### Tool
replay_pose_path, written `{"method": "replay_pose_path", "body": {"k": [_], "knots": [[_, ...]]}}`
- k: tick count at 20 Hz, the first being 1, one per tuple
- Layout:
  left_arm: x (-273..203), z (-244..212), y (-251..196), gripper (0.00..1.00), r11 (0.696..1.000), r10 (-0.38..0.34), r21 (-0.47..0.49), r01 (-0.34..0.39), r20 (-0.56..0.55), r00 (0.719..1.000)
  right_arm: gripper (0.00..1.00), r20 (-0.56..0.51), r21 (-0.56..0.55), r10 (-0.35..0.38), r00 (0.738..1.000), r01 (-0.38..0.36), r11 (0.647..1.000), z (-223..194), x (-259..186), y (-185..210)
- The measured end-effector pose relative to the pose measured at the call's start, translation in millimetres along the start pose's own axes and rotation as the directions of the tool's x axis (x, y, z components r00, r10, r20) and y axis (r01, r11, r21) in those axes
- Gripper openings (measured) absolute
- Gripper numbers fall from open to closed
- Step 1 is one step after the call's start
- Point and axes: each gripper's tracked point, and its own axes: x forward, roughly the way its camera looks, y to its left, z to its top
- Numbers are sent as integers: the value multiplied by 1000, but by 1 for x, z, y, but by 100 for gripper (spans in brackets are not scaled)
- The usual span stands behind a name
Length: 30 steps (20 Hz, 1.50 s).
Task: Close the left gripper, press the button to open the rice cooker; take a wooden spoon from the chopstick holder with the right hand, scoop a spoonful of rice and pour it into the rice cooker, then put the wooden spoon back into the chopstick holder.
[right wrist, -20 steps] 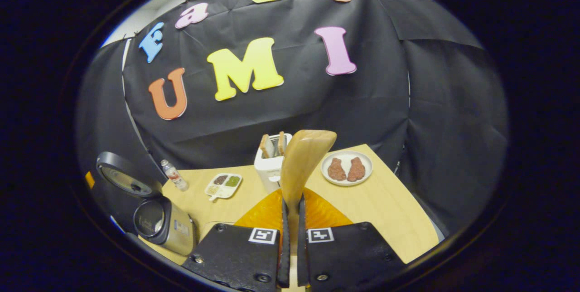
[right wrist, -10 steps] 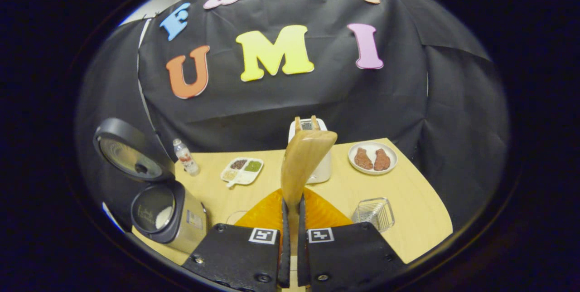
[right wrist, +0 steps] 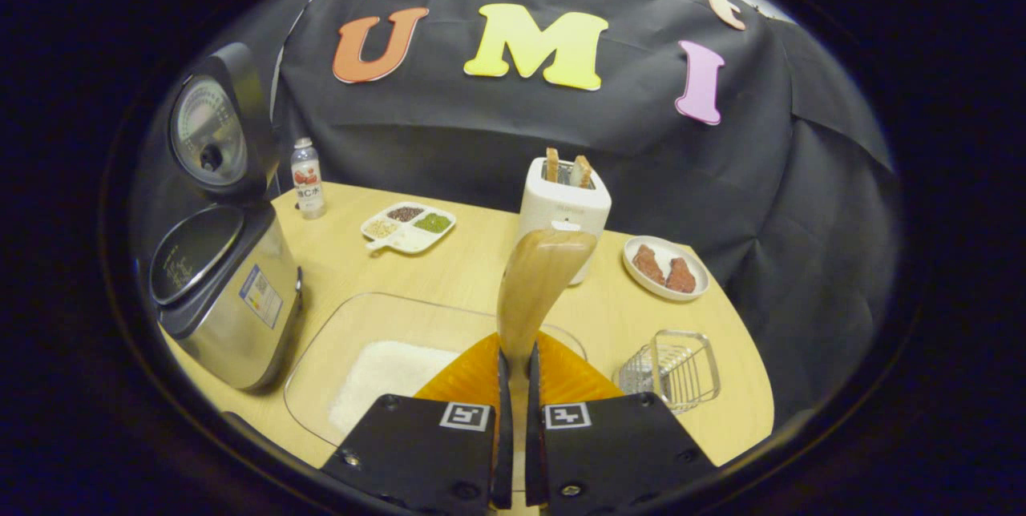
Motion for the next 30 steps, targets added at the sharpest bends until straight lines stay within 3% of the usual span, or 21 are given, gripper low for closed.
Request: {"method": "replay_pose_path", "body": {"k": [4,9,14,19,23,30], "knots": [[-5,-1,1,95,1000,15,5,-15,-14,1000,11,-24,91,118,993,-115,989,-5,-6,42],[-13,-4,-5,95,999,20,26,-19,-27,999,11,-49,270,263,964,-241,932,-3,-11,75],[-20,-1,-8,95,999,24,28,-24,-21,999,12,-50,531,381,923,-299,793,6,-18,76],[-20,5,-13,95,999,22,23,-22,-9,1000,12,-43,702,389,920,-250,667,9,-18,40],[-17,9,-26,95,1000,-8,20,7,6,1000,11,-13,717,344,939,-231,658,21,-30,2],[-4,18,-44,95,998,-66,-5,66,42,997,11,87,776,324,942,-268,571,69,-57,-45]]}}
